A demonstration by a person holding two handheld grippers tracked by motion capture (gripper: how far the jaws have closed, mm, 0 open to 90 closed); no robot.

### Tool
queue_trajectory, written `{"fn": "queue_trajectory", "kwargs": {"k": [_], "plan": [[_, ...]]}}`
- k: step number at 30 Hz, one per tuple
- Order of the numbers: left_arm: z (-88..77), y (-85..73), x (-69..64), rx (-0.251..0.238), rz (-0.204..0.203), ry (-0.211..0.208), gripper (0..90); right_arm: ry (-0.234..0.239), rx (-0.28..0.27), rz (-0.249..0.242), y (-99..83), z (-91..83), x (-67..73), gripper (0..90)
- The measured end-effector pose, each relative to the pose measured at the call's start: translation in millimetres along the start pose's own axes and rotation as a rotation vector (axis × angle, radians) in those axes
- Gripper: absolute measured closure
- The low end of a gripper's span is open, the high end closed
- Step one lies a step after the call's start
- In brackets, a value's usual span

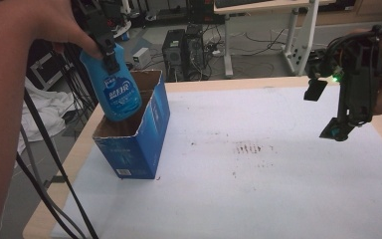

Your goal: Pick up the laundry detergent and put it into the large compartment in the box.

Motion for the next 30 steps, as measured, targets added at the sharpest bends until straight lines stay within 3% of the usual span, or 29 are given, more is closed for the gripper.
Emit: {"fn": "queue_trajectory", "kwargs": {"k": [10,11,12,18,27,30], "plan": [[26.8,-4.4,-9.6,0.012,0.046,-0.024,38.2,-0.008,-0.003,0.005,0.7,0.1,1.6,1.5],[30.4,-3.8,-12.2,0.002,0.036,-0.028,38.2,-0.008,-0.003,0.004,0.6,0.0,1.9,1.6],[33.3,-4.8,-12.0,0.011,0.060,-0.028,38.2,-0.008,-0.001,0.001,0.5,0.0,1.8,1.5],[56.0,-5.7,-20.2,0.019,0.083,-0.038,38.2,-0.010,0.001,0.002,0.5,-0.3,3.0,1.6],[92.6,-5.1,-34.1,0.020,0.181,-0.059,38.2,-0.011,0.003,-0.004,2.1,0.4,3.6,1.6],[100.8,-5.1,-37.3,0.016,0.194,-0.058,38.2,-0.011,0.005,0.002,1.4,0.5,3.5,1.5]]}}
Point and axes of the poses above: each handheld gripper's, and its own axes: z roughly forward along the jaws, y roughly out of its top, x roughly to its left, the point moved 9 cm from there along z, roughly forward along the jaws, and after that the axes turned 12 degrees about y, right-handed, at the moved point
